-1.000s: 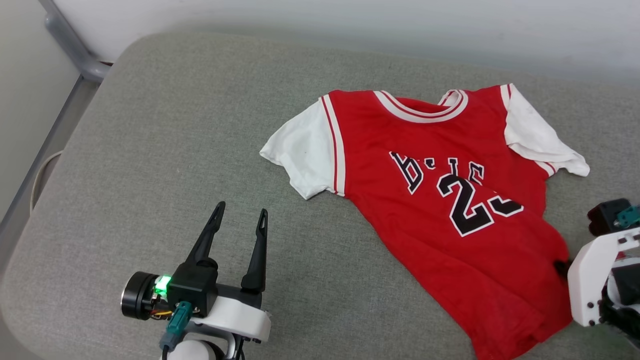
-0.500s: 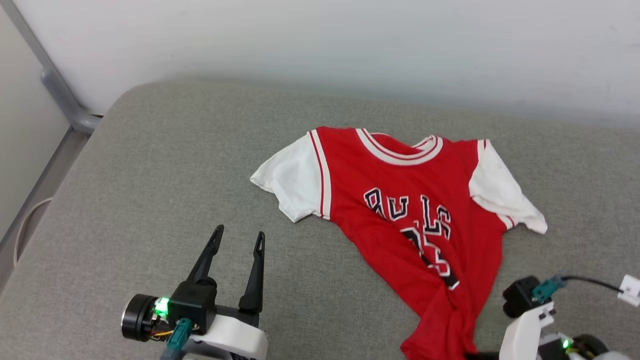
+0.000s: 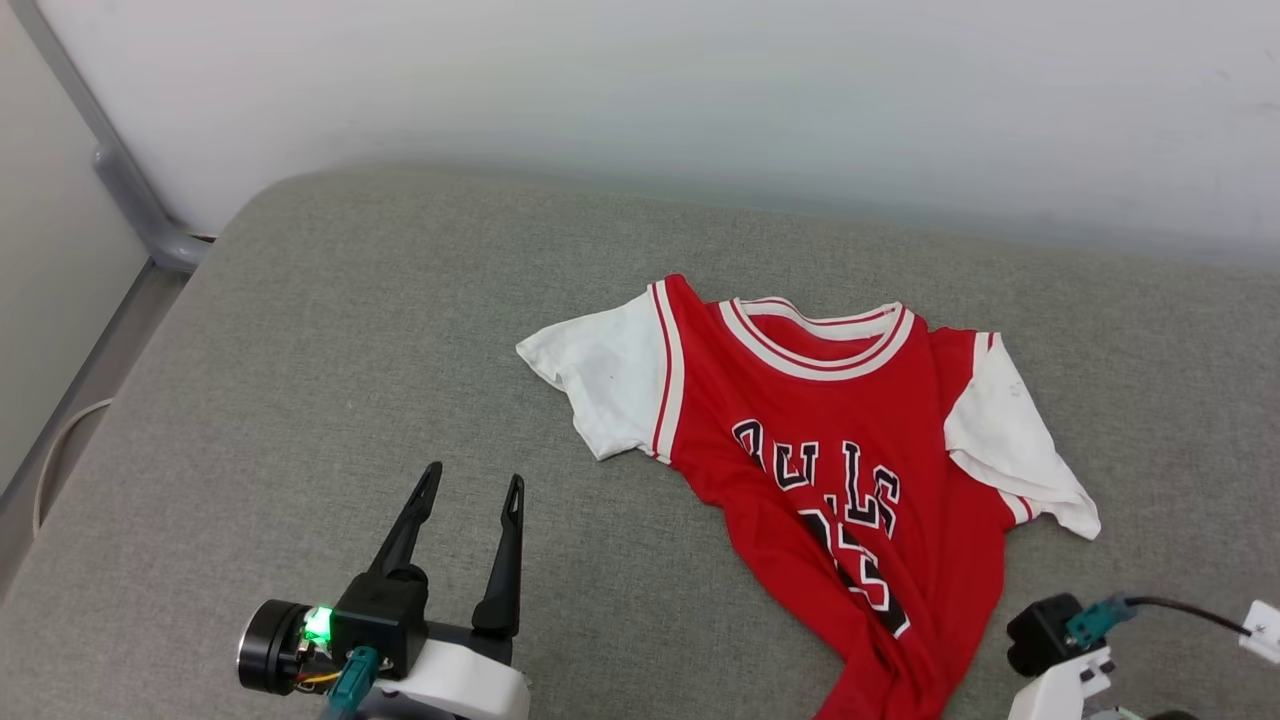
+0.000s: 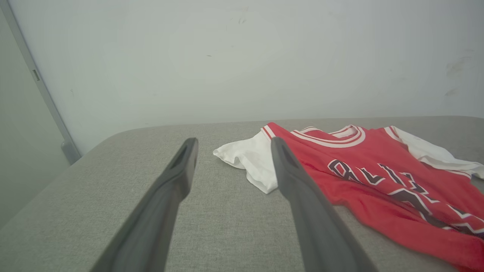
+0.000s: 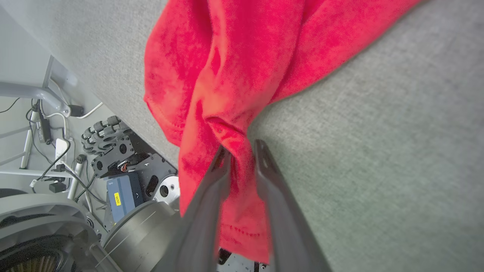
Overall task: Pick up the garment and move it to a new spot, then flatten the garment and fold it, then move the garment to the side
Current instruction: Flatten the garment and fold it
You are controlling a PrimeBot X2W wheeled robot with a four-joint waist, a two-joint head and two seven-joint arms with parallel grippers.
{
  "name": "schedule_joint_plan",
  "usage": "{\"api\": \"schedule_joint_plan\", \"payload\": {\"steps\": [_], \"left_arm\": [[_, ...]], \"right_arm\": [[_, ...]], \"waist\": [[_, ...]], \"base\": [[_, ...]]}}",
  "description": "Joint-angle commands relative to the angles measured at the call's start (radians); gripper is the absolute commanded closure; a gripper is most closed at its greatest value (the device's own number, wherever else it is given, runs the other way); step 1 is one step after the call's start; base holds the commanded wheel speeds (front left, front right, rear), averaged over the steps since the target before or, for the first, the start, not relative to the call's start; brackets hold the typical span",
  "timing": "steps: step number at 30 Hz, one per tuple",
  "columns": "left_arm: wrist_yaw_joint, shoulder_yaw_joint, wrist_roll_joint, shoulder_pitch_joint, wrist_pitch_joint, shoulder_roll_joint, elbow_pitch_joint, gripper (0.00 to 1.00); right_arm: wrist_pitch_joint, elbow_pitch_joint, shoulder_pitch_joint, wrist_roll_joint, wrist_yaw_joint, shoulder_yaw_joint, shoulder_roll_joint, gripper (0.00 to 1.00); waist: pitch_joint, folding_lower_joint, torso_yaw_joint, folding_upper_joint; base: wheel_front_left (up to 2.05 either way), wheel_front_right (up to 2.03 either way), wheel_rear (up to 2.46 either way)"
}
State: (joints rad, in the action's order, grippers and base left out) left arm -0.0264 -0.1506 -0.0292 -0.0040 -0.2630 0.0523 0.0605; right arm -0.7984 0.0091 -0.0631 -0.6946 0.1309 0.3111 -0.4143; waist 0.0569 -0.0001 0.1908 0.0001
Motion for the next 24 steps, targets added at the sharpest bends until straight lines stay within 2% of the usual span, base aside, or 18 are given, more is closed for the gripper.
{"api": "schedule_joint_plan", "payload": {"steps": [1,7,12,17,24], "left_arm": [[-0.003,0.004,0.008,0.009,-0.003,-0.002,-0.001,0.0],[-0.007,0.004,0.009,0.014,-0.003,-0.002,0.003,0.0],[-0.011,-0.007,0.008,-0.001,-0.003,-0.002,-0.005,0.0],[-0.008,-0.024,0.001,-0.026,-0.003,-0.003,-0.002,0.0],[0.006,-0.036,-0.008,-0.06,-0.003,-0.003,-0.004,0.0]], "right_arm": [[0.011,-0.011,0.021,0.009,0.0,-0.016,0.005,0.0],[-0.003,-0.074,0.067,0.004,0.0,-0.087,-0.007,0.0],[-0.055,-0.12,0.167,0.058,0.0,-0.155,-0.035,0.0],[-0.102,-0.043,0.303,0.116,0.0,-0.169,-0.019,0.0],[-0.109,0.119,0.462,0.217,0.0,-0.146,-0.043,0.0]], "waist": [[-0.001,0.0001,-0.003,-0.0001],[-0.01,0.0001,-0.008,-0.0001],[0.011,0.0001,0.004,-0.0001],[0.057,0.0001,0.036,-0.0001],[0.128,0.0001,0.089,-0.0001]], "base": [[0.0,0.0,0.0],[0.0,0.0,0.0],[0.0,0.0,0.0],[0.0,0.0,0.0],[0.0,0.0,0.0]]}}
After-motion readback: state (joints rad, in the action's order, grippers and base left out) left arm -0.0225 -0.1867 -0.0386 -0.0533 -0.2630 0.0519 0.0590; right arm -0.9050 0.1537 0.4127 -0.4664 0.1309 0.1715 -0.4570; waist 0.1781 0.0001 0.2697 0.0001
